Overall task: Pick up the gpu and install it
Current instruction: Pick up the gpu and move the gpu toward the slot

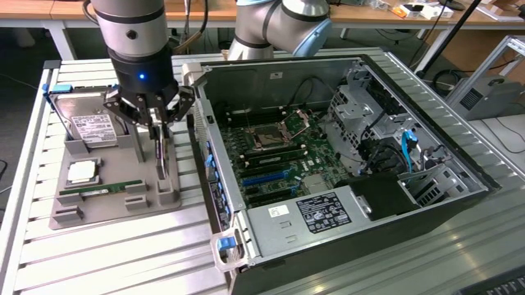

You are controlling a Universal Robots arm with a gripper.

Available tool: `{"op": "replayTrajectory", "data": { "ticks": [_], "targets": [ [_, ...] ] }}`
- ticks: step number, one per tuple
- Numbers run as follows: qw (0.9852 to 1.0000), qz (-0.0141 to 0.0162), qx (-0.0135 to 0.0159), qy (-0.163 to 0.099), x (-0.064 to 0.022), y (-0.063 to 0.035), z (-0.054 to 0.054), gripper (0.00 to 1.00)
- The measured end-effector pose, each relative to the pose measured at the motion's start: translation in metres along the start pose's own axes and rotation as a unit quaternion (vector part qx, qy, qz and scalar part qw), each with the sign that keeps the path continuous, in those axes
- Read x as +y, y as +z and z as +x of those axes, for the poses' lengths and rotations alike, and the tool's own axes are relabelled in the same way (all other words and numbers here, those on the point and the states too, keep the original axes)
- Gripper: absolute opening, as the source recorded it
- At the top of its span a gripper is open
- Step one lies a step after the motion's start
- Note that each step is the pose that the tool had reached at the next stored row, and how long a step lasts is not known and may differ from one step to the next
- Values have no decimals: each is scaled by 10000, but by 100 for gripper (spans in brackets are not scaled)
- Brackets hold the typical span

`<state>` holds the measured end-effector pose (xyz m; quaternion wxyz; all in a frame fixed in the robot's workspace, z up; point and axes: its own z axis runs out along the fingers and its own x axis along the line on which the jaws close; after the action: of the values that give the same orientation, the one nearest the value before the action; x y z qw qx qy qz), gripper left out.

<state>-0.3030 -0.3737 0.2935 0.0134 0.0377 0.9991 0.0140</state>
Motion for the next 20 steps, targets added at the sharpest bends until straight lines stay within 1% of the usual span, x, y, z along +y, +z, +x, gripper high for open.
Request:
{"op": "replayTrajectory", "data": {
  "ticks": [20],
  "targets": [
    [10000, -4, 1, 0, 2, -101, -3, 27]
  ]
}}
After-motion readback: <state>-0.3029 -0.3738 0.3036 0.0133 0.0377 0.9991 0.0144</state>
